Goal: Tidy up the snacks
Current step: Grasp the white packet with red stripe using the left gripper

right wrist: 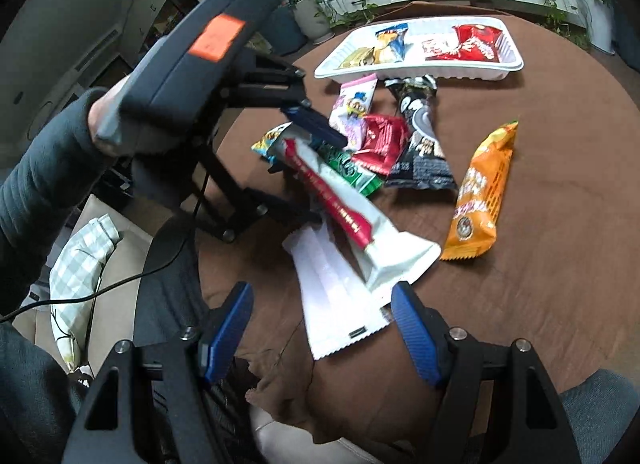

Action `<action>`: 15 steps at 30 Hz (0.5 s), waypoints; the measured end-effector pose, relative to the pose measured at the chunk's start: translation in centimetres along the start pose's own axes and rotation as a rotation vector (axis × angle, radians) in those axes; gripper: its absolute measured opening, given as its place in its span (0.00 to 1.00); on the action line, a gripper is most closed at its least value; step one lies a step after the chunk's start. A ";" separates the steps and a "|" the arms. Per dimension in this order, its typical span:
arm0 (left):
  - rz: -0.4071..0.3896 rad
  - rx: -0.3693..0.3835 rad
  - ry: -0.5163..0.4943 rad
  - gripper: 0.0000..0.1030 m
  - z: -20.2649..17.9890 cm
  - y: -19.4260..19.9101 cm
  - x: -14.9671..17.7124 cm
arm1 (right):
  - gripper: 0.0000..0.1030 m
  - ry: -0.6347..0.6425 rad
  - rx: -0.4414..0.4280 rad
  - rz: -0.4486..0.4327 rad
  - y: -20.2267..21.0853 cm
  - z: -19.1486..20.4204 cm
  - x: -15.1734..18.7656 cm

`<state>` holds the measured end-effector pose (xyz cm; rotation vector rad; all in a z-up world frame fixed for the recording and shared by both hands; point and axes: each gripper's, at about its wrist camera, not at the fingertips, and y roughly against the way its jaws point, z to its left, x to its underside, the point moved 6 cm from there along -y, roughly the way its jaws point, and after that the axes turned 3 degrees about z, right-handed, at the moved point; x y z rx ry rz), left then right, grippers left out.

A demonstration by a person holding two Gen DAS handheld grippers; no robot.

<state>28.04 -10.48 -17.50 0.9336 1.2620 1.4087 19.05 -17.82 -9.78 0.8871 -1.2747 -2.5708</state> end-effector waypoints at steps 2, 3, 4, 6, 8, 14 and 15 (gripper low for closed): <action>0.010 0.018 0.002 0.59 0.1 -0.1 -0.3 | 0.72 -0.003 -0.002 0.010 -0.2 0.0 0.2; 0.016 0.022 -0.006 0.58 0.1 -0.2 -0.5 | 0.73 -0.004 -0.003 0.011 -0.3 0.1 0.3; 0.020 0.026 -0.016 0.58 -0.1 -0.3 -0.5 | 0.73 -0.006 -0.005 0.012 -0.3 0.2 0.2; 0.031 0.026 -0.033 0.58 -0.5 -0.4 -0.9 | 0.73 -0.011 -0.011 0.011 -0.4 0.2 0.2; 0.035 0.029 -0.030 0.58 -0.5 -0.5 -1.3 | 0.73 -0.018 -0.011 0.010 -0.4 0.2 0.2; 0.044 0.039 -0.020 0.38 -0.6 -1.3 -2.1 | 0.73 -0.022 -0.016 0.011 -0.2 0.2 0.5; 0.050 0.044 -0.021 0.36 -0.7 -1.4 -2.0 | 0.73 -0.026 -0.016 0.011 -0.2 0.2 0.5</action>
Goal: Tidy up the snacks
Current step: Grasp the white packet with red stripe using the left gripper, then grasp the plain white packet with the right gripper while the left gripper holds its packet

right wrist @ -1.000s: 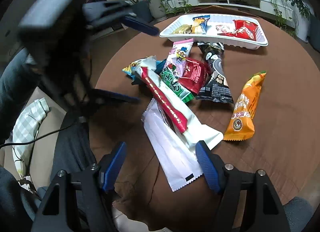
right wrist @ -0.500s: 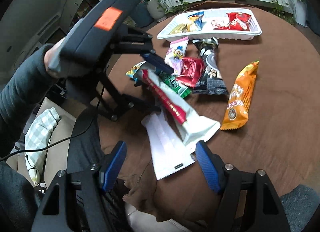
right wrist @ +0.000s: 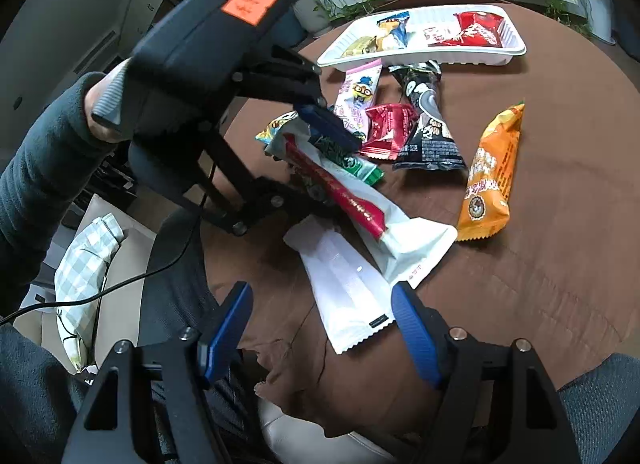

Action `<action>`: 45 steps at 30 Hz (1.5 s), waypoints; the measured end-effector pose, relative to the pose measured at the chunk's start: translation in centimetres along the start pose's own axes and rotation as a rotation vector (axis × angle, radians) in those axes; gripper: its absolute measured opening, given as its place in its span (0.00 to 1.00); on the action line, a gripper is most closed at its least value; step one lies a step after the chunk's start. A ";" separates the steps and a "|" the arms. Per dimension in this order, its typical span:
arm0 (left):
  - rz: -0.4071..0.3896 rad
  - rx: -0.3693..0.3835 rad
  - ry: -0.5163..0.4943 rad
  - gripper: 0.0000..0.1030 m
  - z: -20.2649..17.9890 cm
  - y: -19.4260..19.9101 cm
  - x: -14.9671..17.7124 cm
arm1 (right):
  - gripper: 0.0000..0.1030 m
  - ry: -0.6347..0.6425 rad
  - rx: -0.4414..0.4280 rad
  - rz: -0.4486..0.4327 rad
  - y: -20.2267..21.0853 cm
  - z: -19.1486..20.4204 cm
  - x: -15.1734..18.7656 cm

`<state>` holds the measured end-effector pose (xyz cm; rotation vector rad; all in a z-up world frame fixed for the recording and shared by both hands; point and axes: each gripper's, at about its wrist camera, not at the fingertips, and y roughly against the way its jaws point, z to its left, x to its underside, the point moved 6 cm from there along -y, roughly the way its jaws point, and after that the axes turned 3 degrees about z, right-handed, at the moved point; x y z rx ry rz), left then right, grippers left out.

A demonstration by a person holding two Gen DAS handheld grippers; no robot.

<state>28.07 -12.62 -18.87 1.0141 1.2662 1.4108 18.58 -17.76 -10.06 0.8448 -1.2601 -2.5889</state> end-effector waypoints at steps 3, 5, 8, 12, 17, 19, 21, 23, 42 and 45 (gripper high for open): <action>0.003 0.003 0.003 0.30 -0.1 -0.4 0.0 | 0.73 -0.013 -0.002 0.003 -0.1 -0.3 0.0; -0.005 -0.010 0.003 0.24 -0.1 -0.4 -0.1 | 0.73 -0.013 -0.004 0.003 -0.1 -0.2 0.0; -0.032 -0.001 0.032 0.20 0.0 -0.3 -0.2 | 0.73 -0.010 -0.003 0.001 -0.1 -0.1 -0.1; -0.063 0.015 0.085 0.19 0.8 -0.4 -0.2 | 0.72 -0.016 0.003 0.002 -0.2 -0.3 -0.1; -0.100 0.023 0.136 0.17 1.7 -0.7 -0.5 | 0.72 -0.010 0.010 0.005 -0.1 -0.2 -0.1; -0.120 0.033 0.158 0.16 2.1 -0.5 -0.4 | 0.72 0.003 0.010 0.005 0.0 -0.1 -0.1; -0.135 0.042 0.177 0.16 2.7 -0.5 -0.6 | 0.72 0.015 0.013 0.007 0.0 0.1 0.0; -0.149 0.051 0.192 0.16 3.1 -0.7 -0.3 | 0.72 0.029 0.015 0.010 -0.1 0.3 0.0; -0.251 0.070 0.325 0.15 4.2 0.8 4.6 | 0.64 0.493 0.166 0.213 -4.7 3.6 -0.8; -0.256 0.075 0.333 0.15 4.4 0.7 4.8 | 0.57 0.502 0.177 0.259 -5.6 2.9 -0.9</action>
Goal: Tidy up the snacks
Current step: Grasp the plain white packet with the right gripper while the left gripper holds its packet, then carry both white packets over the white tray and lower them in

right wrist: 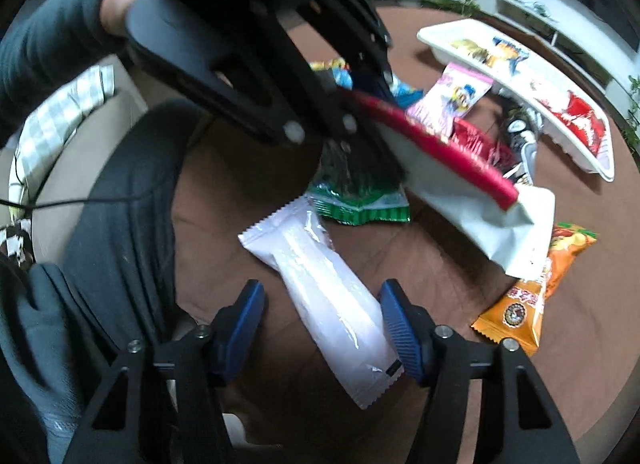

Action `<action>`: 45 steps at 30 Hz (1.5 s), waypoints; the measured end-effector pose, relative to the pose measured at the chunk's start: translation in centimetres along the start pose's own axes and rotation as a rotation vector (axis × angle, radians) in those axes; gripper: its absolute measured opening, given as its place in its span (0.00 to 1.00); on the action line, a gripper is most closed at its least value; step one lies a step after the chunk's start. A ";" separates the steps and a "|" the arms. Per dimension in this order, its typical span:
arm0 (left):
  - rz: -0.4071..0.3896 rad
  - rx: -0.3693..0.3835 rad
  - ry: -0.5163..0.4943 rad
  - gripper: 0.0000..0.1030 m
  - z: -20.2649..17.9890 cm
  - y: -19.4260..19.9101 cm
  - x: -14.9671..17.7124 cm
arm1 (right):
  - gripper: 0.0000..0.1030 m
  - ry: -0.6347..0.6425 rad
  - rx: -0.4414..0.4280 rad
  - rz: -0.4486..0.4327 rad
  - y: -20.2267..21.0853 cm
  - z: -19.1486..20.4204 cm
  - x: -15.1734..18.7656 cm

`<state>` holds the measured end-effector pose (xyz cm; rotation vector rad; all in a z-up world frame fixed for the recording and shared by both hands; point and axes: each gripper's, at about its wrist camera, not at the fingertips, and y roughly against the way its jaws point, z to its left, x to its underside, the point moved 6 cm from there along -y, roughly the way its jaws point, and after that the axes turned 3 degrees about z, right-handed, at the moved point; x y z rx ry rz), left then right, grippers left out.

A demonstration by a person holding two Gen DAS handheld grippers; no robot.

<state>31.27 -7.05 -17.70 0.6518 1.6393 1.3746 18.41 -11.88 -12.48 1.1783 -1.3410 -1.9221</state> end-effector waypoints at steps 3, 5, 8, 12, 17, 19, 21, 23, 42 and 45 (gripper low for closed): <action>-0.005 0.001 0.004 0.15 -1.5 0.8 0.2 | 0.42 -0.003 0.001 0.013 0.0 -0.6 -0.2; -0.009 0.001 0.004 0.15 -1.3 0.5 0.1 | 0.32 -0.014 -0.003 0.019 0.0 -0.9 -0.1; -0.018 0.002 0.004 0.15 -1.5 0.7 0.1 | 0.29 -0.025 -0.008 0.014 0.0 -1.1 0.0; -0.035 0.004 0.019 0.15 -1.6 1.2 0.3 | 0.26 -0.054 -0.018 -0.018 0.5 -1.1 0.2; -0.059 0.011 0.039 0.15 -2.0 2.1 0.6 | 0.25 -0.107 -0.036 -0.069 2.0 -1.4 0.8; -0.077 0.012 0.059 0.15 -1.9 2.6 0.7 | 0.24 -0.134 -0.052 -0.092 2.5 -1.7 1.0; -0.098 0.017 0.085 0.15 -1.7 3.1 0.9 | 0.24 -0.156 -0.072 -0.118 3.1 -1.8 1.2; -0.121 0.023 0.111 0.15 -1.5 3.7 1.2 | 0.24 -0.181 -0.094 -0.144 3.9 -1.8 1.2; -0.524 0.069 0.765 0.15 5.0 10.3 8.6 | 0.24 -0.673 -0.165 -0.482 9.9 -11.8 3.1; -0.576 0.069 0.849 0.15 6.4 11.1 9.6 | 0.24 -0.727 -0.150 -0.514 11.1 -13.0 3.2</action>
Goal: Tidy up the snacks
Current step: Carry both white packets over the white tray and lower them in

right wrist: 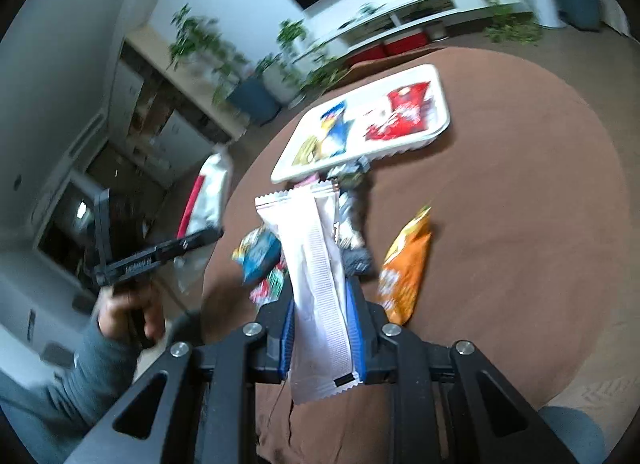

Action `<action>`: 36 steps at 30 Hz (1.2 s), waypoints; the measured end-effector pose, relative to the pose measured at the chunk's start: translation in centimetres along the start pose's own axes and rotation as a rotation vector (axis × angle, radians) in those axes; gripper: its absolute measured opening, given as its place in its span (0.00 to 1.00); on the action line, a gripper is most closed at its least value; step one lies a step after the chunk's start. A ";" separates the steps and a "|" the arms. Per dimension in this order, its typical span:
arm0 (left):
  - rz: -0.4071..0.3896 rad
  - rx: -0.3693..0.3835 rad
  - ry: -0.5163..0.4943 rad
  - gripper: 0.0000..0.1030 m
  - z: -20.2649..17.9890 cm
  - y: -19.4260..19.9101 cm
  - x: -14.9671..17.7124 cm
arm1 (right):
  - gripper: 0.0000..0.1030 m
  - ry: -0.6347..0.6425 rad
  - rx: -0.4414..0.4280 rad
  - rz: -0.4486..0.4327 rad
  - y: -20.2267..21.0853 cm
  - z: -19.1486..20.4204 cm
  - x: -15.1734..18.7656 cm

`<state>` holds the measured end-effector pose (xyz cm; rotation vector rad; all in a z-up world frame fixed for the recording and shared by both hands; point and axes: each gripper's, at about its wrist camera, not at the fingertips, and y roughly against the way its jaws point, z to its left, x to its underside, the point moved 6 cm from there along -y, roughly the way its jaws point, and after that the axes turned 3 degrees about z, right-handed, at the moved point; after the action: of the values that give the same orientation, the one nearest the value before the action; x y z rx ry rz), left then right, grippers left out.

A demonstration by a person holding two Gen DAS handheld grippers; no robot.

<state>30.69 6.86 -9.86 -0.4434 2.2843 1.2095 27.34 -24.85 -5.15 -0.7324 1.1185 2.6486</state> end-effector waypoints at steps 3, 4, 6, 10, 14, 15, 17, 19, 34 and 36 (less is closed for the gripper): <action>-0.030 -0.017 0.023 0.15 0.4 0.3 -1.3 | 0.24 -0.032 0.013 -0.047 1.2 -0.7 -1.7; -0.041 -0.019 0.031 0.15 0.6 0.4 -2.0 | 0.24 -0.038 0.015 -0.059 1.5 -0.9 -2.3; -0.062 -0.013 0.044 0.15 0.9 0.7 -3.5 | 0.24 -0.049 0.024 -0.099 2.3 -1.2 -4.1; -0.106 -0.033 0.061 0.15 1.8 1.5 -6.9 | 0.24 -0.051 0.037 -0.158 3.2 -1.2 -7.6; -0.123 -0.056 0.059 0.15 2.3 1.5 -9.9 | 0.24 -0.060 0.027 -0.215 3.3 -0.9 -12.0; -0.125 -0.060 0.062 0.15 2.4 1.2 -11.1 | 0.24 -0.062 0.025 -0.224 3.0 -0.7 -12.8; -0.136 -0.068 0.067 0.15 2.8 1.2 -12.5 | 0.24 -0.063 0.021 -0.238 2.3 -0.4 -14.6; -0.139 -0.079 0.077 0.15 3.3 1.1 -13.9 | 0.24 -0.065 0.015 -0.240 1.1 0.1 -16.1; -0.014 -0.181 0.131 0.15 7.1 -7.3 -16.7 | 0.24 -0.084 0.094 -0.036 -13.9 0.4 -19.5; 0.003 -0.193 0.134 0.15 7.5 -8.5 -16.5 | 0.24 -0.094 0.115 -0.013 -15.4 0.0 -19.3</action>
<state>50.51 9.20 -9.52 -0.6088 2.2879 1.4476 49.20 -13.47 -5.05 -0.5852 1.2241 2.5538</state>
